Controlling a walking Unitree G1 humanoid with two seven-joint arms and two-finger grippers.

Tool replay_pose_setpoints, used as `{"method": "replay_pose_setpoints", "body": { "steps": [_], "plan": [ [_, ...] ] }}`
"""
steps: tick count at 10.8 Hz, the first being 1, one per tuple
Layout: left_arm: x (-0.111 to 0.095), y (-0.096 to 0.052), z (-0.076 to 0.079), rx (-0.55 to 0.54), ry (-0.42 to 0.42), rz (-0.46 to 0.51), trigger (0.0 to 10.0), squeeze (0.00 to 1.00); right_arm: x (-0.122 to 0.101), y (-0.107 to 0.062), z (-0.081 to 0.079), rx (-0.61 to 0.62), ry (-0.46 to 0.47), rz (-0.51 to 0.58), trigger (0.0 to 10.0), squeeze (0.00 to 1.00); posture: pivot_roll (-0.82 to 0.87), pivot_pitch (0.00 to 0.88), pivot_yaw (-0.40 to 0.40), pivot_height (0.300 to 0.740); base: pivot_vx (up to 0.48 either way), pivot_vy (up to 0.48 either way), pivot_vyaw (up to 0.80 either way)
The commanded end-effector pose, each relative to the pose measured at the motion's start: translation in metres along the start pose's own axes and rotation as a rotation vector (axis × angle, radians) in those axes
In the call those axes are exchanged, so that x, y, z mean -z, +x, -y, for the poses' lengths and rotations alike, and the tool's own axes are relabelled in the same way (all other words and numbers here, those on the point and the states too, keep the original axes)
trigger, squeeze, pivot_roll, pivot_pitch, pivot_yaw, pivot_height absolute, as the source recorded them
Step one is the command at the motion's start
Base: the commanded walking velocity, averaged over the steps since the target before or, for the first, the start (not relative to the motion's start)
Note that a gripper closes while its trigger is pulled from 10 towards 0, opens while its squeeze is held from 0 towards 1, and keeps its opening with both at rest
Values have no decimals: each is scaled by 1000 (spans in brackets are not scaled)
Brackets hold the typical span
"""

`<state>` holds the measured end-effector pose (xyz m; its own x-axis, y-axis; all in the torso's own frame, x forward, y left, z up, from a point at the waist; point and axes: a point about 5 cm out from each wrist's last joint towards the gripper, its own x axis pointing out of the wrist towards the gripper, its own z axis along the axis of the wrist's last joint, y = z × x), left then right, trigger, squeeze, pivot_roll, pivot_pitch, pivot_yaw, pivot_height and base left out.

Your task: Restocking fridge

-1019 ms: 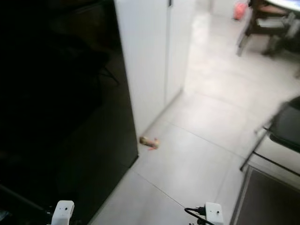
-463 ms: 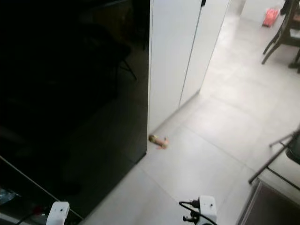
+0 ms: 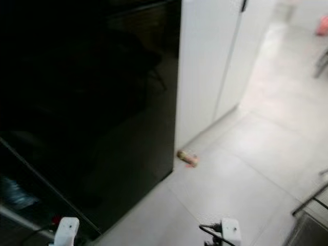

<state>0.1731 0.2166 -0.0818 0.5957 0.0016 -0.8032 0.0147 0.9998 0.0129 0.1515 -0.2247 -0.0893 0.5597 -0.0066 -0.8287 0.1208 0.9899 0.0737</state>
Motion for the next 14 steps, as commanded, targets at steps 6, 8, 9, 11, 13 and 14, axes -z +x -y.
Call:
{"method": "replay_pose_setpoints", "body": {
  "steps": [6,8,9,11,13,14],
  "plan": [
    [1,-1,-7,-19,19,-25,10000,0,-3,2,-8,-20,-8,3,10000,0,25,30,-11,740,0,0,800],
    [2,-1,-7,-20,21,-27,10000,0,-3,2,-8,-21,-9,3,10000,0,25,29,-10,740,0,0,800],
    [2,-1,-7,-20,21,-27,10000,0,-3,2,-8,-21,-9,3,10000,0,25,29,-10,740,0,0,800],
    [2,-1,-7,-20,24,-29,10000,0,-3,2,-8,-21,-10,2,10000,0,25,28,-10,740,0,0,800],
    [2,-1,-7,-21,29,-33,10000,0,-2,2,-7,-21,-11,0,10000,0,24,25,-11,740,0,0,800],
    [3,-1,-7,-21,29,-34,10000,0,-2,2,-7,-21,-11,-1,10000,0,24,24,-11,740,0,0,800]
  ]
}}
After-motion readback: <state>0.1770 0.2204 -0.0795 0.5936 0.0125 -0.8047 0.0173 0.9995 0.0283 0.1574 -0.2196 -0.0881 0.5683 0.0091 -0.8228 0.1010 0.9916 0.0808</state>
